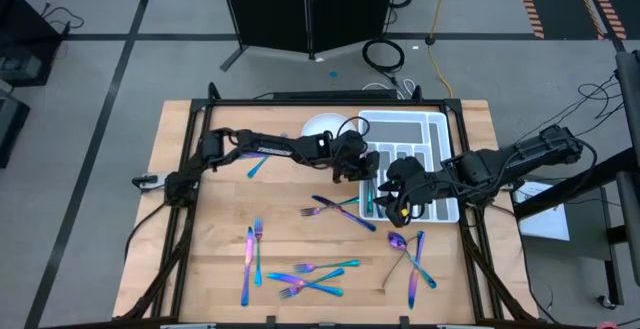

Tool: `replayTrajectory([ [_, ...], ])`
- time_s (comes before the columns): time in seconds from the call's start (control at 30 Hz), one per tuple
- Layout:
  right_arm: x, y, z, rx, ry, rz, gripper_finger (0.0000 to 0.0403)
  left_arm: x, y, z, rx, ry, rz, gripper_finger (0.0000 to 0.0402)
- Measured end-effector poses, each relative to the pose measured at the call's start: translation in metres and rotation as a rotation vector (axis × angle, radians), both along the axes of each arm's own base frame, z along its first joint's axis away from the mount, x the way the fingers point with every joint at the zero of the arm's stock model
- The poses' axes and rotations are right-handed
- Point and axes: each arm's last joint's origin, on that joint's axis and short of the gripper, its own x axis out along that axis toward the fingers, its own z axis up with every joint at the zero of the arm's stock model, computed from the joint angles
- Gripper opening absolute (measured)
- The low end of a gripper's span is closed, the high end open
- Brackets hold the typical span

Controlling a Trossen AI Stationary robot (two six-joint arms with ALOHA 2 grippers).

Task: Sort silverware
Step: Put the purple spoon on the white silverware tray

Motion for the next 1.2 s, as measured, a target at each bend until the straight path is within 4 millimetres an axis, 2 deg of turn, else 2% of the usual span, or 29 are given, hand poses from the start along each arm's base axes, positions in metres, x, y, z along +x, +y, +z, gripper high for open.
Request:
replayTrajectory([
  [0.2, -0.001, 0.003, 0.0, 0.014, 0.002, 0.0, 0.0183, -0.009, -0.001, 0.04, 0.153, -0.086, -0.09, 0.0091],
  [0.37, -0.006, 0.002, -0.007, 0.014, 0.075, -0.062, 0.0183, -0.023, -0.003, 0.051, 0.264, -0.013, -0.186, 0.0091],
  [0.47, -0.006, -0.001, -0.016, 0.024, 0.162, -0.131, 0.0183, -0.039, 0.003, 0.062, 0.36, 0.075, -0.234, 0.0091],
  [0.6, 0.003, -0.004, -0.035, 0.029, 0.307, -0.181, 0.0182, -0.07, 0.013, 0.107, 0.599, 0.122, -0.235, 0.0091],
  [0.73, 0.015, -0.011, -0.07, 0.089, 0.478, -0.199, 0.017, -0.101, 0.015, 0.158, 0.808, 0.102, -0.191, 0.0091],
  [0.8, 0.021, -0.015, -0.087, 0.146, 0.527, -0.196, 0.0161, -0.115, 0.014, 0.18, 0.873, 0.071, -0.158, 0.0091],
  [0.9, 0.028, -0.02, -0.105, 0.196, 0.541, -0.232, 0.0152, -0.13, 0.012, 0.202, 0.908, 0.016, -0.128, 0.0091],
  [1.0, 0.035, -0.023, -0.111, 0.218, 0.518, -0.265, 0.0149, -0.137, 0.009, 0.21, 0.92, -0.004, -0.13, 0.0091],
  [1.2, 0.042, -0.03, -0.122, 0.239, 0.554, -0.299, 0.0149, -0.144, 0.003, 0.211, 0.947, -0.018, -0.214, 0.0091],
])
